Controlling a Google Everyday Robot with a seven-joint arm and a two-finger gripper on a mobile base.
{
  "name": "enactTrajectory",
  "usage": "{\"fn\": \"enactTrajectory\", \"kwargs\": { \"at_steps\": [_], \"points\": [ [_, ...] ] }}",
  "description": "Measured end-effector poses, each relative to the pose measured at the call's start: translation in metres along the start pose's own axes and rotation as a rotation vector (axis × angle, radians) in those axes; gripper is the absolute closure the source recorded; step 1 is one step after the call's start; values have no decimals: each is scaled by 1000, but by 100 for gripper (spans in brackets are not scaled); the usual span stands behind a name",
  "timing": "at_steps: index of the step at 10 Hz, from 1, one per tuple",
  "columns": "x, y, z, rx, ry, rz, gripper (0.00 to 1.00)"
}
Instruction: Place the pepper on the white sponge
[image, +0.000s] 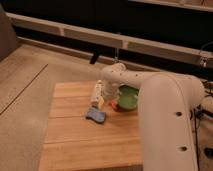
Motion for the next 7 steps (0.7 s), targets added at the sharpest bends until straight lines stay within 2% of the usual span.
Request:
{"fn": "enactTrajectory", "kwargs": {
  "at_steps": [7],
  "points": [
    [15,-3,4,-1,19,34,35]
  ]
}}
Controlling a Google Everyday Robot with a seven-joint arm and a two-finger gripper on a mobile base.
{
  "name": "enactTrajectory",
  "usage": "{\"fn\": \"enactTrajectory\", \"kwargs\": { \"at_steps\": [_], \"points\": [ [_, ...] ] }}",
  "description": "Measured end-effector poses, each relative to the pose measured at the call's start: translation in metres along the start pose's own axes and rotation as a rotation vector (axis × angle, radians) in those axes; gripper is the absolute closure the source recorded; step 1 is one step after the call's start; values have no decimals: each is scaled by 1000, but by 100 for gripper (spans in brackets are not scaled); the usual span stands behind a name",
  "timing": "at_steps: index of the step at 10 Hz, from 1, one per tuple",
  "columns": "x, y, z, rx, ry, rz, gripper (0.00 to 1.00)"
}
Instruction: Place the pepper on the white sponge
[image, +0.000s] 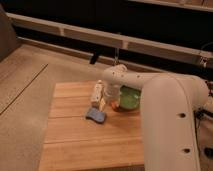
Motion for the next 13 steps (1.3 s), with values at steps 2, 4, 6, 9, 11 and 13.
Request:
{"fn": "enactTrajectory", "kwargs": {
  "at_steps": [2,4,6,9,11,13],
  "points": [
    [5,-8,-3,15,8,10,35],
    [13,-33,-9,56,23,40,35],
    [12,-58,-12,85,22,58,35],
    [-9,-69,-7,78,11,20,35],
    [-26,-64,0,50,-1,-14,35],
    [-37,-55,10,13,3,-43,35]
  ]
}}
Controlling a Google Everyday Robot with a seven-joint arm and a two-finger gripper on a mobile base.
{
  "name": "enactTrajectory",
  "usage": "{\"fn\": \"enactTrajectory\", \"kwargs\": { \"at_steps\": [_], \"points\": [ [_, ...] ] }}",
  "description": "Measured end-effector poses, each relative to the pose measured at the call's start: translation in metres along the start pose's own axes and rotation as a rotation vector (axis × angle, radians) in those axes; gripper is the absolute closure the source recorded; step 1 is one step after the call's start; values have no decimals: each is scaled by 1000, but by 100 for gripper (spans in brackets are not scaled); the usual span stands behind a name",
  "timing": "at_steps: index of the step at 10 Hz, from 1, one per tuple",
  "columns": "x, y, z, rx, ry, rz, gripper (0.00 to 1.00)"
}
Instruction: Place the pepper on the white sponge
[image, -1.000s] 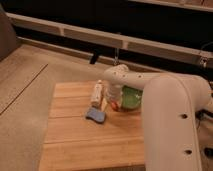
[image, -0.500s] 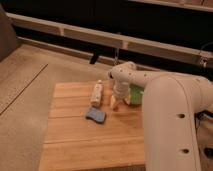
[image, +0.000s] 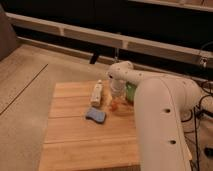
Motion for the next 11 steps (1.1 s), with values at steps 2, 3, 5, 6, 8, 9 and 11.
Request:
{"fn": "enactTrajectory", "kwargs": {
  "at_steps": [2,3,5,6,8,9,11],
  "points": [
    [-11,11,9,-29,3,-32,41],
    [-14,16,13,-42,4,-48,53],
    [-17,20,15,-53,5,-56,71],
    [-17,21,15,-58,4,-53,81],
    [-17,22,14,-60,-3,-42,98],
    [-17,24,11,-55,-10,-36,100],
    [-19,32,-4,-32,-35,-35,100]
  ]
}}
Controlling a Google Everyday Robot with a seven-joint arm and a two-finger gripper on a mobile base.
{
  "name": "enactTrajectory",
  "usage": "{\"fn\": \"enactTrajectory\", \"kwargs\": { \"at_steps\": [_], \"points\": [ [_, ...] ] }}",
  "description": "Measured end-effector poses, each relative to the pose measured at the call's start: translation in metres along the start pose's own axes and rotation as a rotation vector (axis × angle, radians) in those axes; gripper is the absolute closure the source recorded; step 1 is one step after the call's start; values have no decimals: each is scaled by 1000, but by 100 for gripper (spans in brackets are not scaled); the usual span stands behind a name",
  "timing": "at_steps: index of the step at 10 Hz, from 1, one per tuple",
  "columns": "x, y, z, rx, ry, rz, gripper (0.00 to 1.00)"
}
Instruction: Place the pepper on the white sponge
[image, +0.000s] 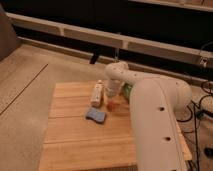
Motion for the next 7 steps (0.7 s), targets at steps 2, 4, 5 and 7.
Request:
{"fn": "enactTrajectory", "kwargs": {
  "at_steps": [2,4,5,7],
  "points": [
    [-7,21,-21,17,-36,-20,100],
    [-17,62,-47,33,-84,-66,100],
    [-18,79,-54,32,-97,-82,100],
    [-10,124,-60,19,-107,-115,100]
  ]
}}
